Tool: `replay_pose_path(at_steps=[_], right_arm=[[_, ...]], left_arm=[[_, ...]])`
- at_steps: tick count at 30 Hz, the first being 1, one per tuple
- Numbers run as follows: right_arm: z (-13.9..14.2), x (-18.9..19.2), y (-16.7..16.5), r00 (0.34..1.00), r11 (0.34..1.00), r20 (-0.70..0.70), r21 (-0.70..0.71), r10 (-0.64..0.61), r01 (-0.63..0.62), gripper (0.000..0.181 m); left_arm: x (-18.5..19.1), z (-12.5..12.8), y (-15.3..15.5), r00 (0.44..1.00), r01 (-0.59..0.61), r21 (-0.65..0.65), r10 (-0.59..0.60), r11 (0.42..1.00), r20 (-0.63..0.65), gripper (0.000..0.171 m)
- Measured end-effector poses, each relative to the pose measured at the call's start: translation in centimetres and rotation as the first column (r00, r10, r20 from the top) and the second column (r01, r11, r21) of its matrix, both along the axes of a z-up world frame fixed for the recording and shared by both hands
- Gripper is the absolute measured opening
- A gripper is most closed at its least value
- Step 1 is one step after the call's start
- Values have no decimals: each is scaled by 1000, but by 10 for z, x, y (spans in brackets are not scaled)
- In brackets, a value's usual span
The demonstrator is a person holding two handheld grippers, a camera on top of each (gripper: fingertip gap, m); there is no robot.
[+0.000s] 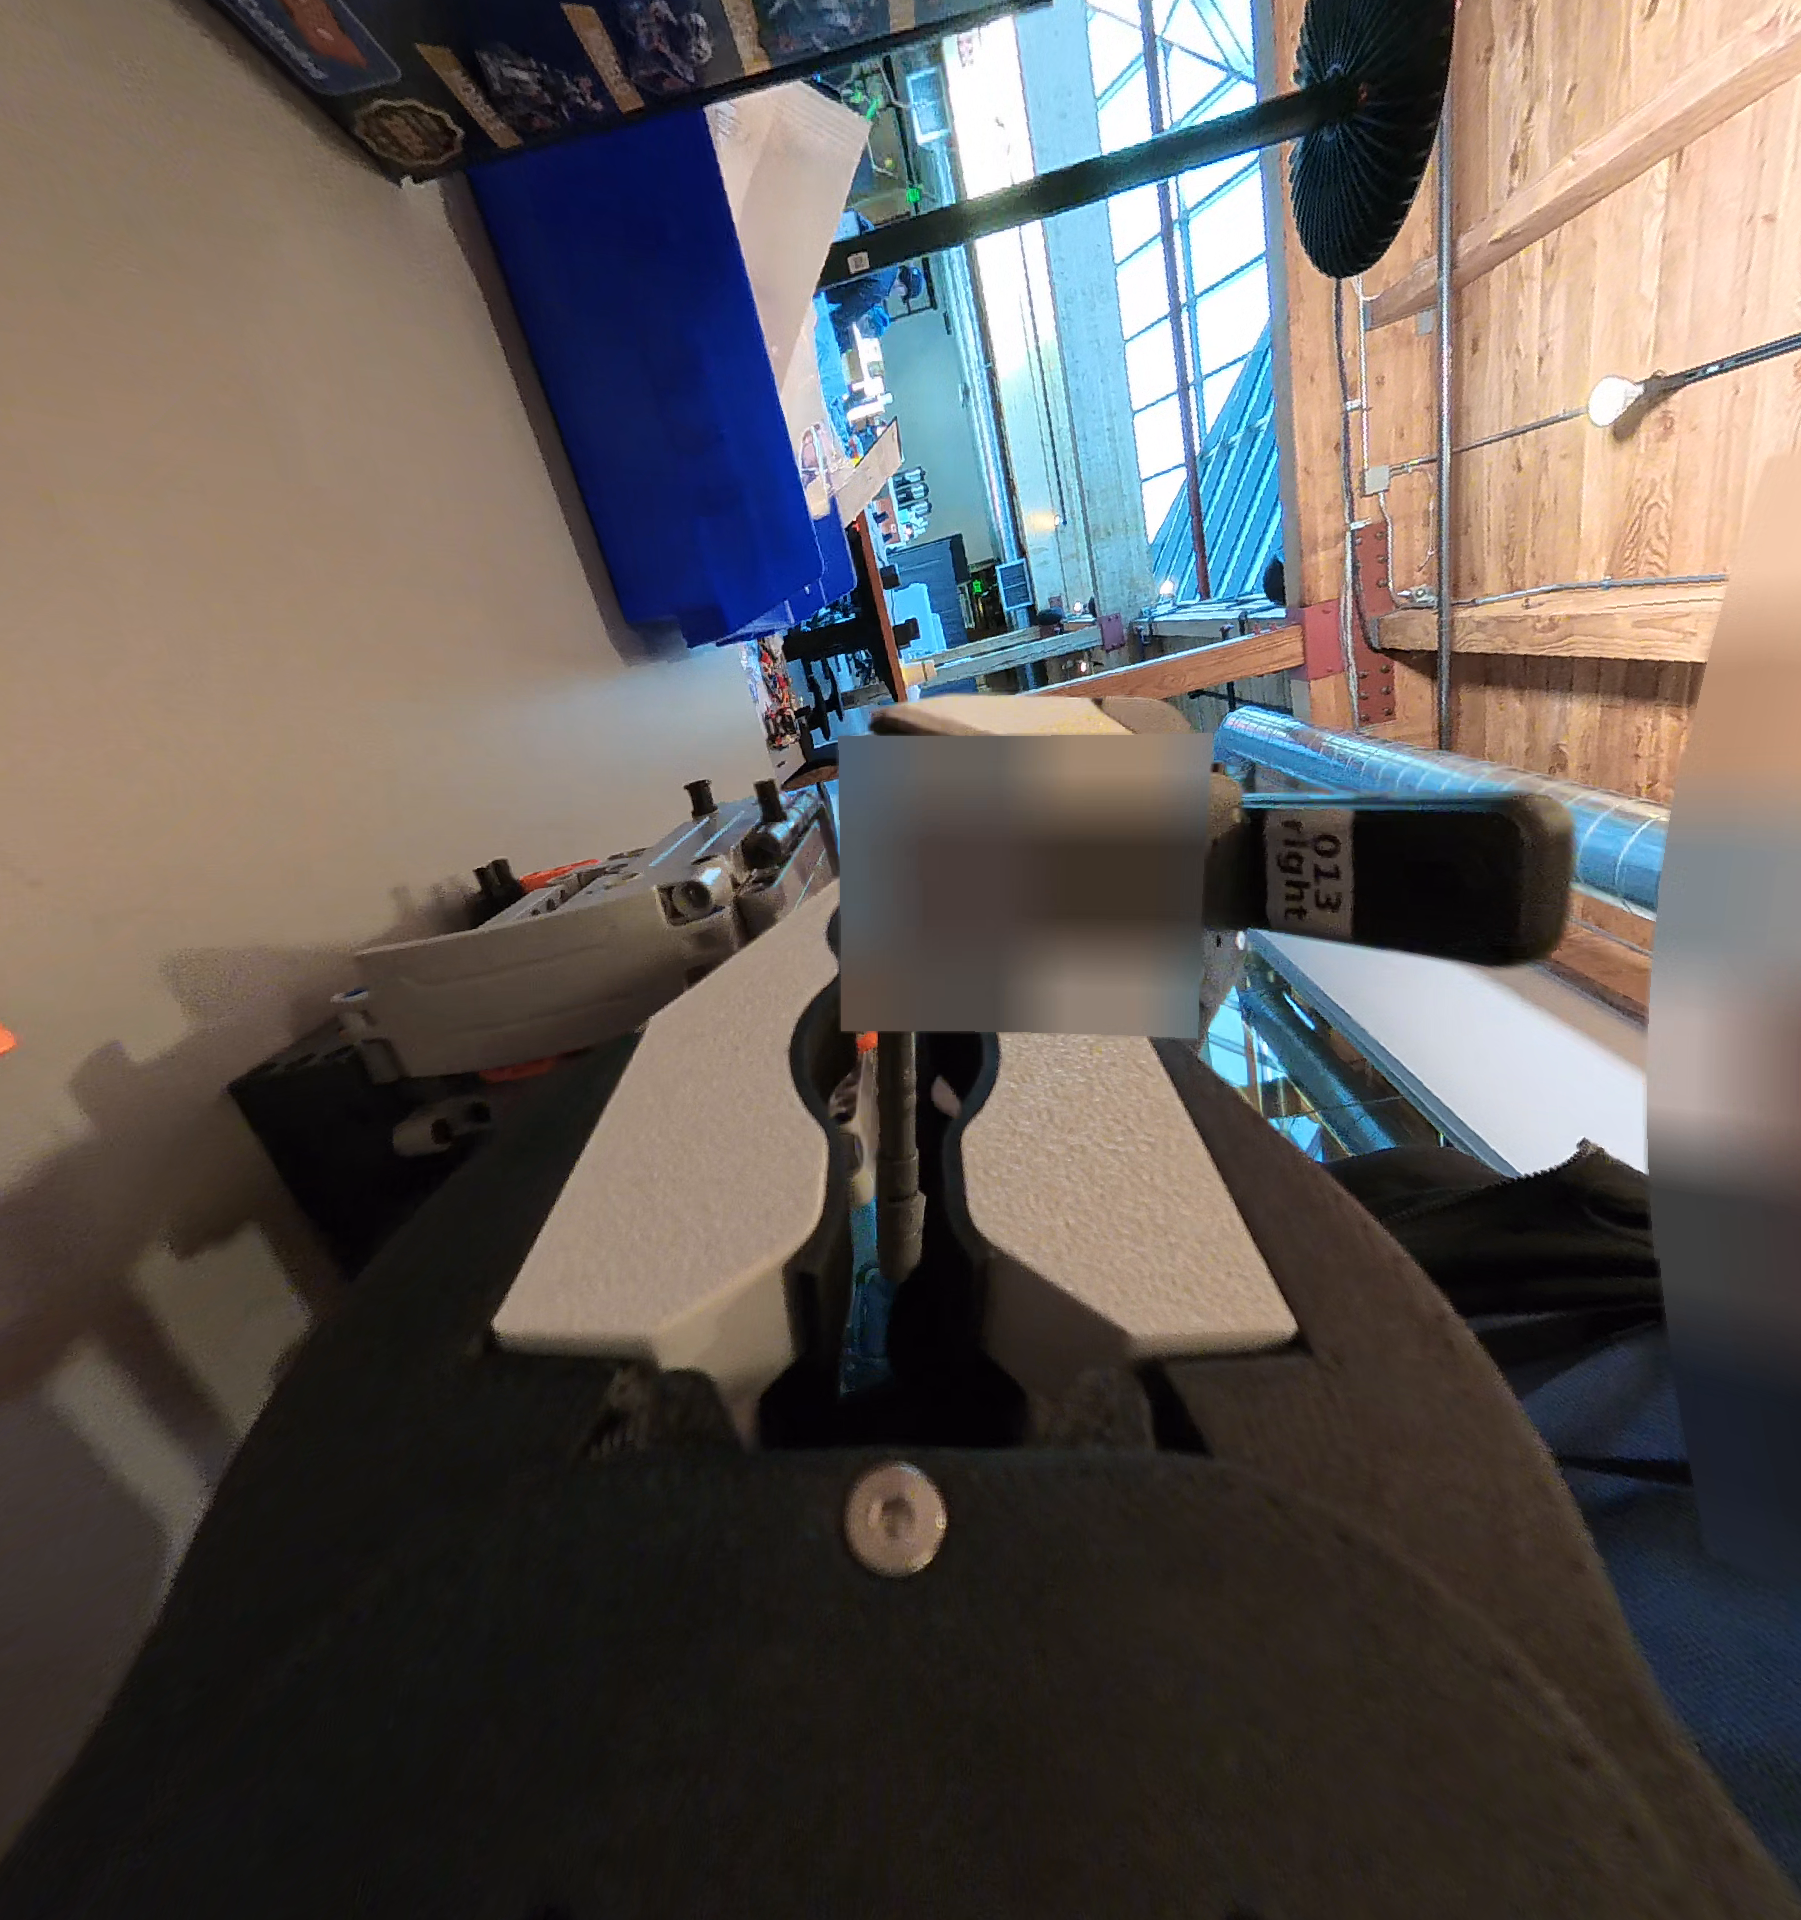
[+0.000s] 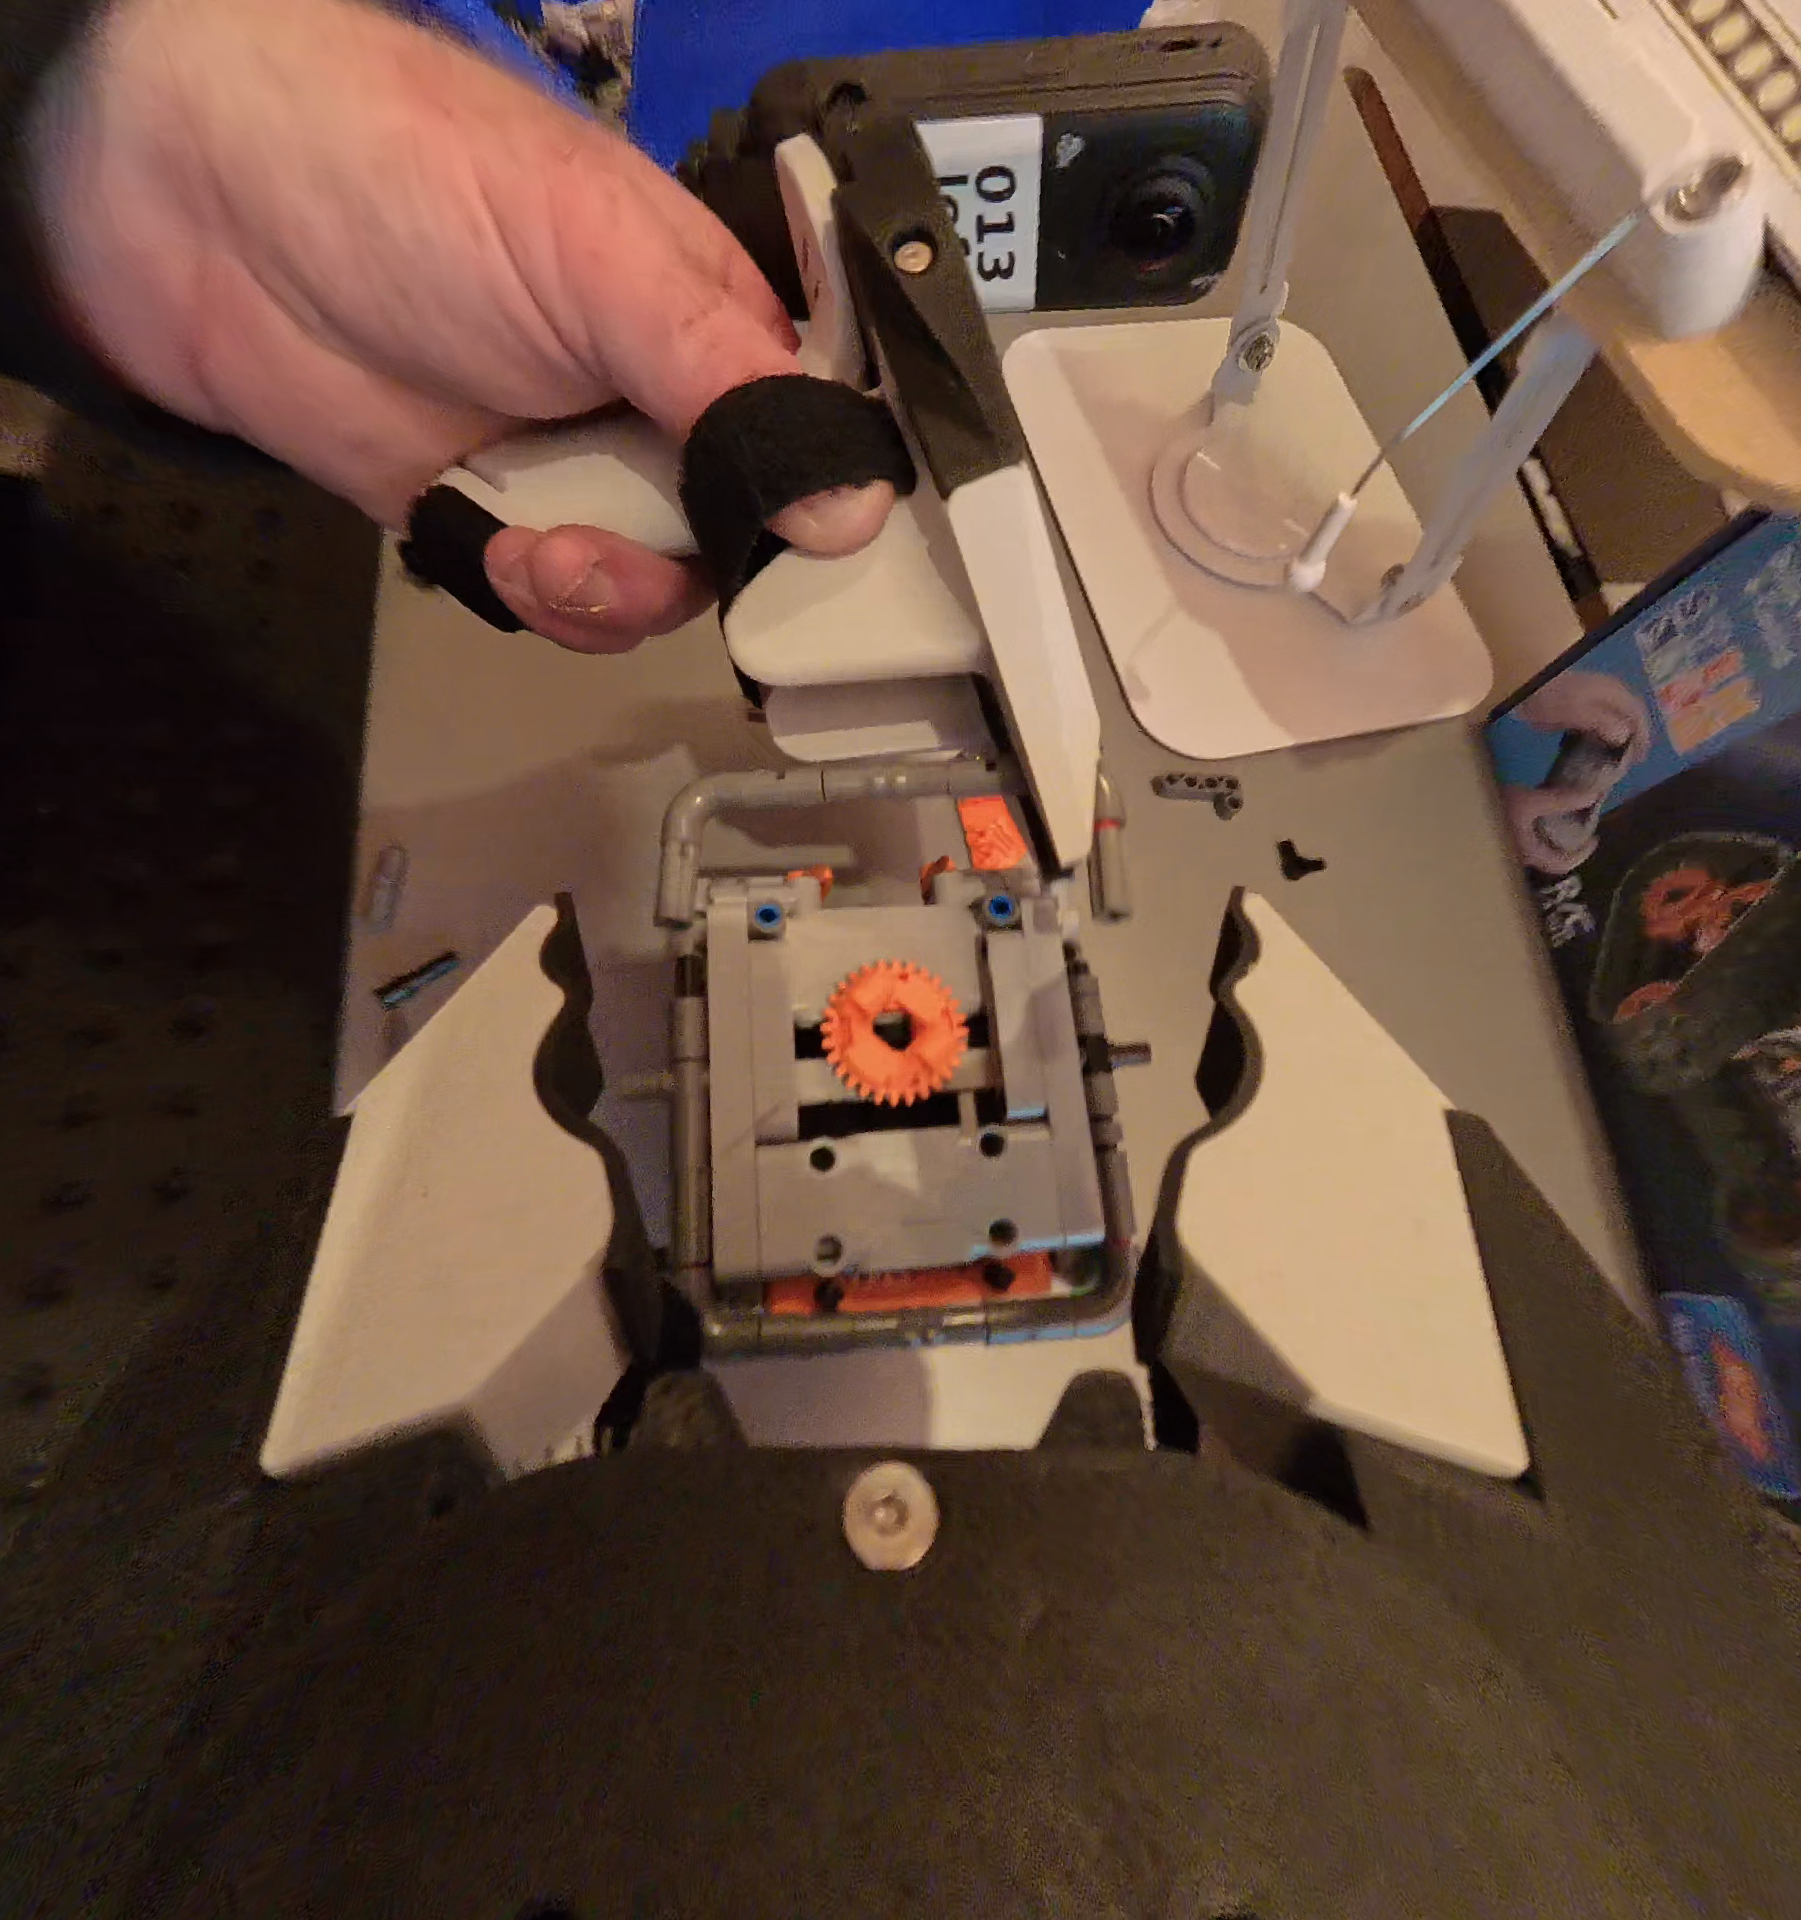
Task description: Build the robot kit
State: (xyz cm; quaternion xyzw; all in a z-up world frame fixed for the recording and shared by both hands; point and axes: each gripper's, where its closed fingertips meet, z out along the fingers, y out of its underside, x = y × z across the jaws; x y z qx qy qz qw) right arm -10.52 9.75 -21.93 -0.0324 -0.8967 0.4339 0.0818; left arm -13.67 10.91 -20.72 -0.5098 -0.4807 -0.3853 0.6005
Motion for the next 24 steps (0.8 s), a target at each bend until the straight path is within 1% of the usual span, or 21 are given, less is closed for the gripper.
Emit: replay_pose_path(at_steps=[2,3,5,11,12,13,14,15,16,17,18,20,21,22,23,24], right_arm=[[-4,-2,-7,997,999,-69,52,16,-13,110],[-8,-2,-9,996,996,-88,88,26,-19,109],[-15,-3,-9,993,990,-117,137,31,-15,98],[-7,0,-11,997,998,-81,62,21,-16,91],[-4,-3,-9,997,999,-73,40,-6,9,59],[0,-8,-6,996,999,-80,20,-34,35,42],[3,-9,-4,997,999,-73,1,-33,33,40],[4,-7,-3,999,1000,-46,-14,-16,16,51],[1,-4,-3,1000,1000,-16,-7,-3,3,56],[-3,-4,0,1000,1000,-6,18,-8,8,55],[-5,-6,3,1000,999,-7,29,-20,20,54],[2,-2,-1,999,999,44,-33,-23,25,50],[5,-4,-2,997,997,63,-54,-45,49,46],[5,-8,-1,995,995,63,-58,-77,81,47],[6,-12,1,992,992,59,-61,-110,114,43],[8,-16,2,987,986,65,-78,-145,150,33]], left_arm=[[0,2,1,1000,-2,-4,2,1000,-7,5],[0,4,1,1000,-3,9,3,1000,-1,5],[0,6,1,1000,-9,12,9,1000,0,5],[1,11,-1,1000,-15,51,16,999,-4,5],[1,11,0,1000,-12,48,13,999,-12,6],[4,11,1,1000,6,46,-5,999,-27,6],[7,13,3,999,26,46,-24,999,-43,6],[8,14,4,998,28,49,-25,998,-54,6],[6,13,4,998,9,40,-7,999,-61,5],[7,10,5,998,19,13,-18,1000,-62,5],[7,8,4,997,33,-2,-33,999,-68,6],[4,5,-2,997,13,-25,-14,1000,-78,5],[3,7,-2,996,9,-25,-12,1000,-85,5],[3,9,-1,996,6,-21,-8,1000,-90,5],[2,12,0,996,3,-12,-4,1000,-94,5],[1,14,0,995,-8,-7,8,1000,-99,5]])
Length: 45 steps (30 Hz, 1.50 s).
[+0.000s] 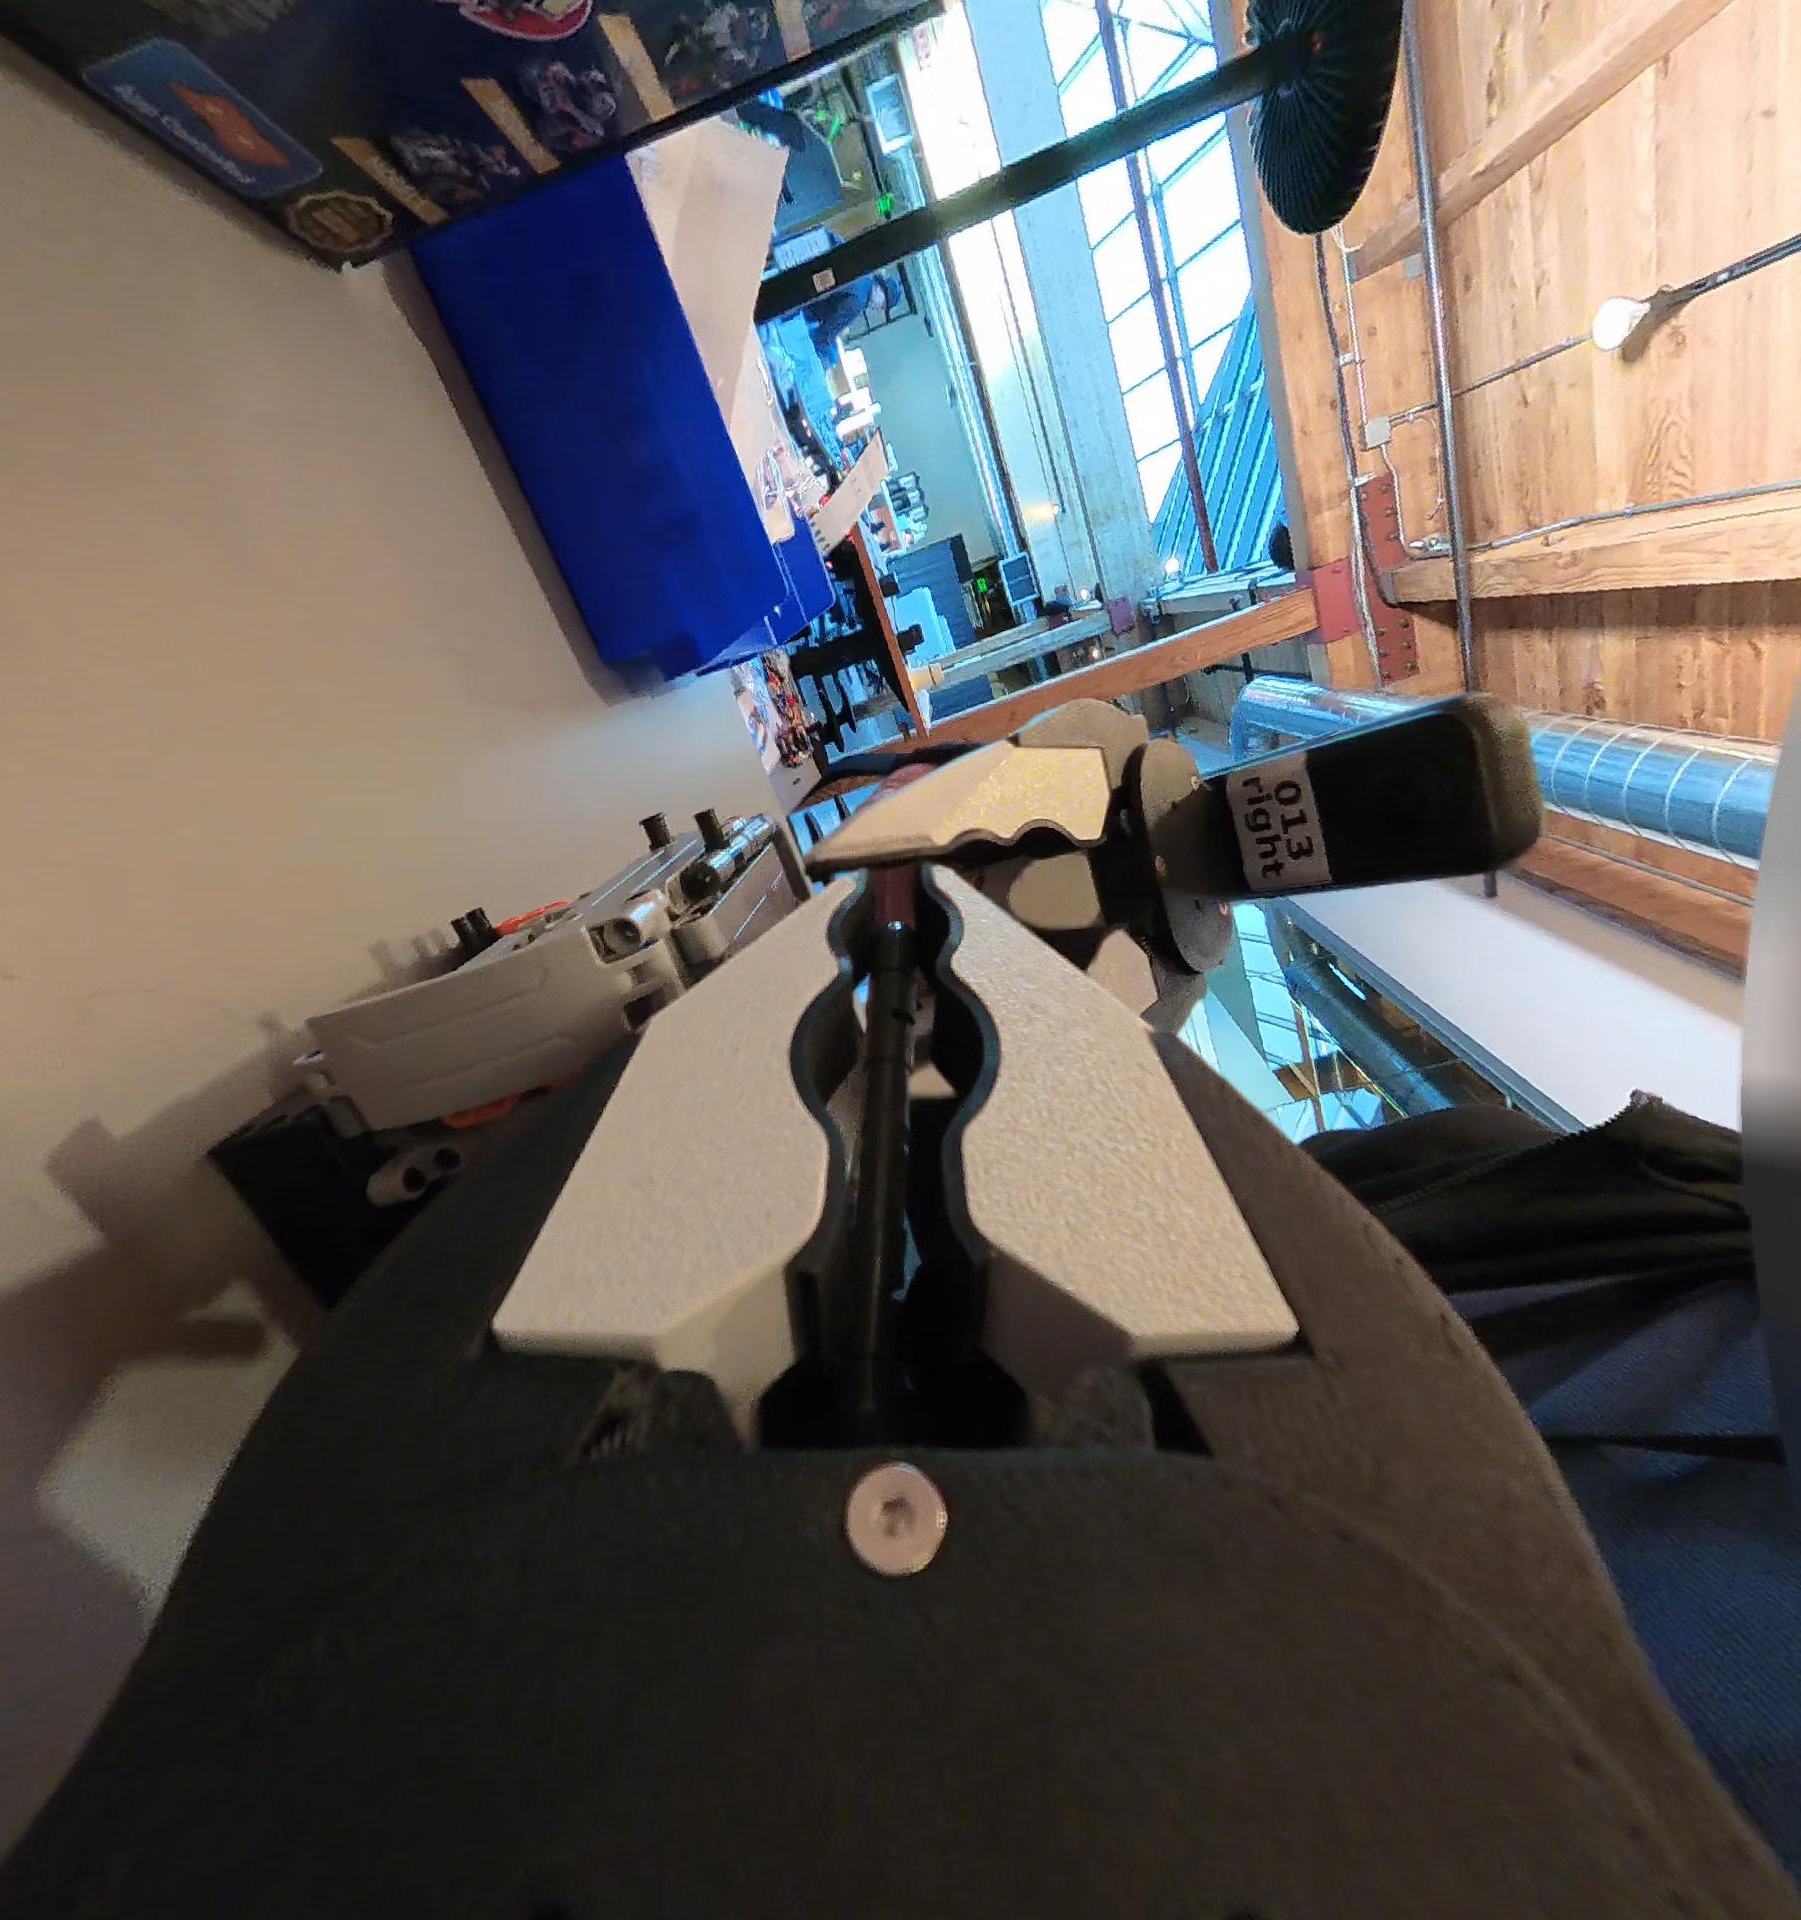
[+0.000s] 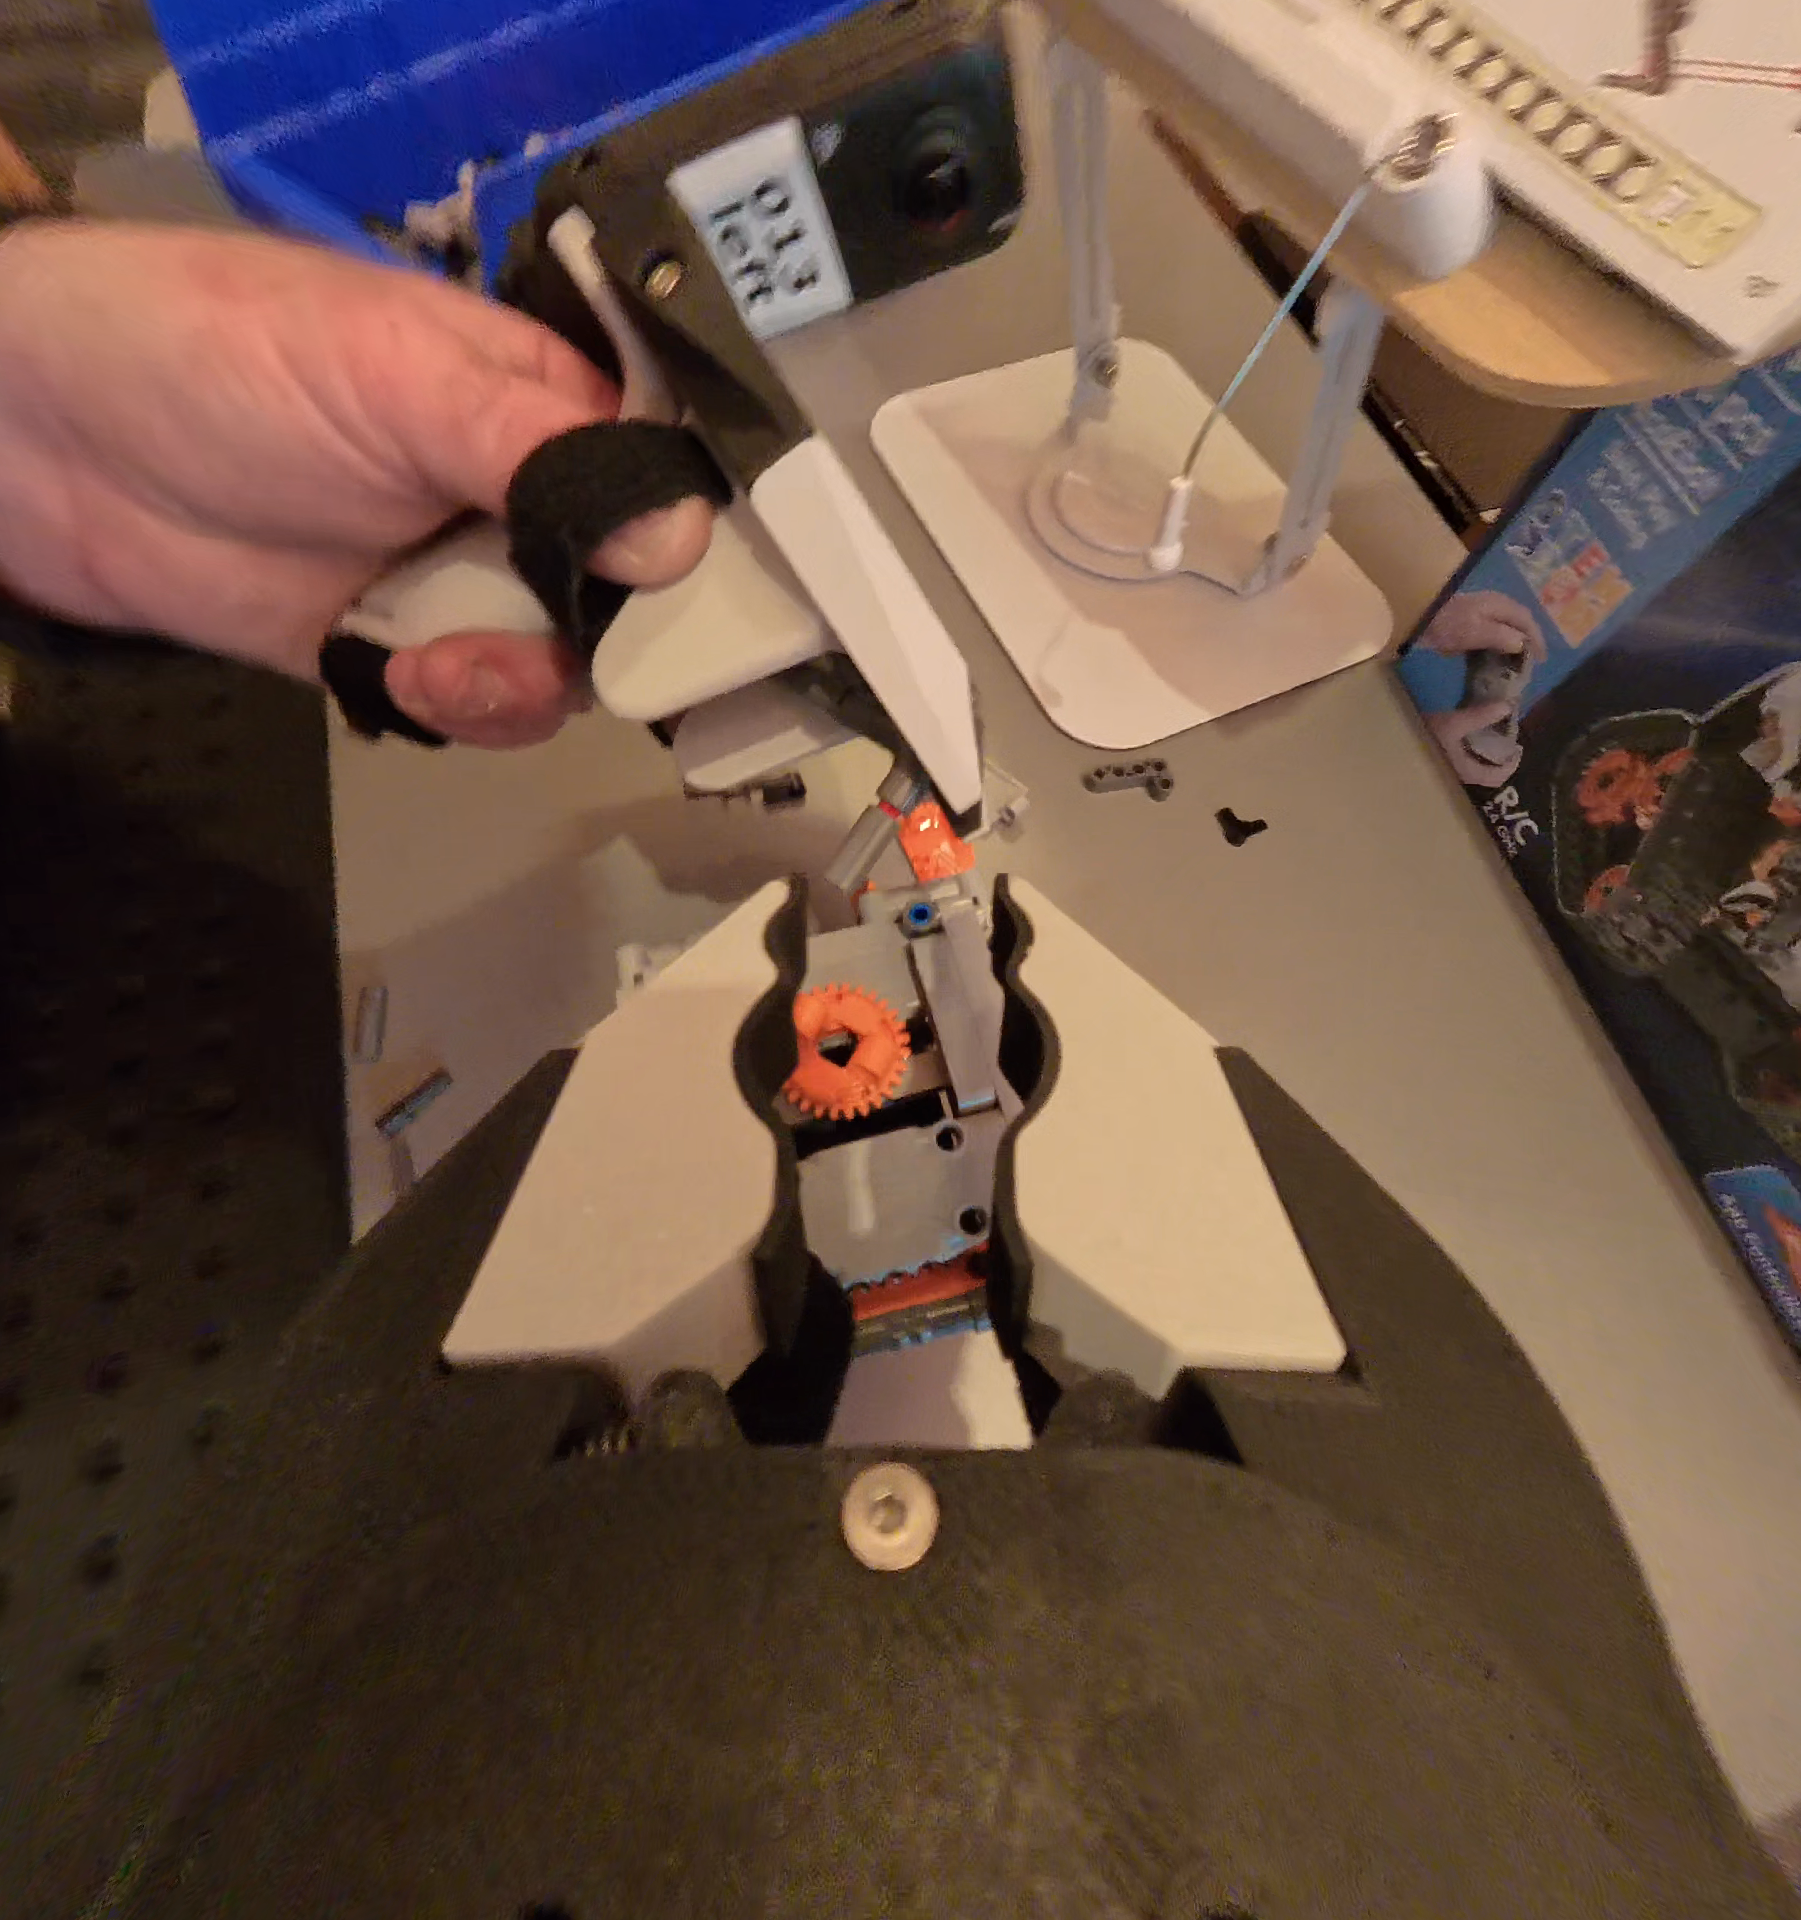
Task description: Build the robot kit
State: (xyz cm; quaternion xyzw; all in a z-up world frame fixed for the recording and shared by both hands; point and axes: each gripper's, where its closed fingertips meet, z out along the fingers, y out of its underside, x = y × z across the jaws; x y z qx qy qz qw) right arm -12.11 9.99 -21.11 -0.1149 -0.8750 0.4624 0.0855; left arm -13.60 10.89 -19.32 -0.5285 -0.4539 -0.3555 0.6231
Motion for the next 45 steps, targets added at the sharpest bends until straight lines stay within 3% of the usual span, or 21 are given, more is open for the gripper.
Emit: replay_pose_path(at_steps=[3,13,20,25,28,33,39,45], right_arm=[[10,-1,-4,999,995,38,-96,-36,40,18],[8,-4,-2,997,995,15,-70,-71,72,4],[13,-13,9,980,998,186,-24,64,-61,4],[4,-13,9,949,971,257,106,182,-215,4],[-2,-16,5,931,945,279,161,234,-286,4],[-6,-16,-3,913,910,290,213,289,-355,4],[-13,-17,-3,899,907,326,201,294,-369,4],[-5,-25,8,922,951,307,122,235,-283,15]], left_arm=[[-2,1,1,1000,-31,8,31,999,3,5],[-3,11,4,999,-48,78,47,996,13,6],[0,9,-8,997,21,-33,-23,999,-71,26],[17,4,-12,977,167,-161,-186,973,-108,22],[18,-8,-11,970,170,-249,-206,953,-127,18],[19,-18,-7,972,185,-241,-214,953,-99,12],[18,-24,-5,979,163,-234,-186,959,-82,6],[11,-26,-5,988,129,-224,-144,966,-52,5]])
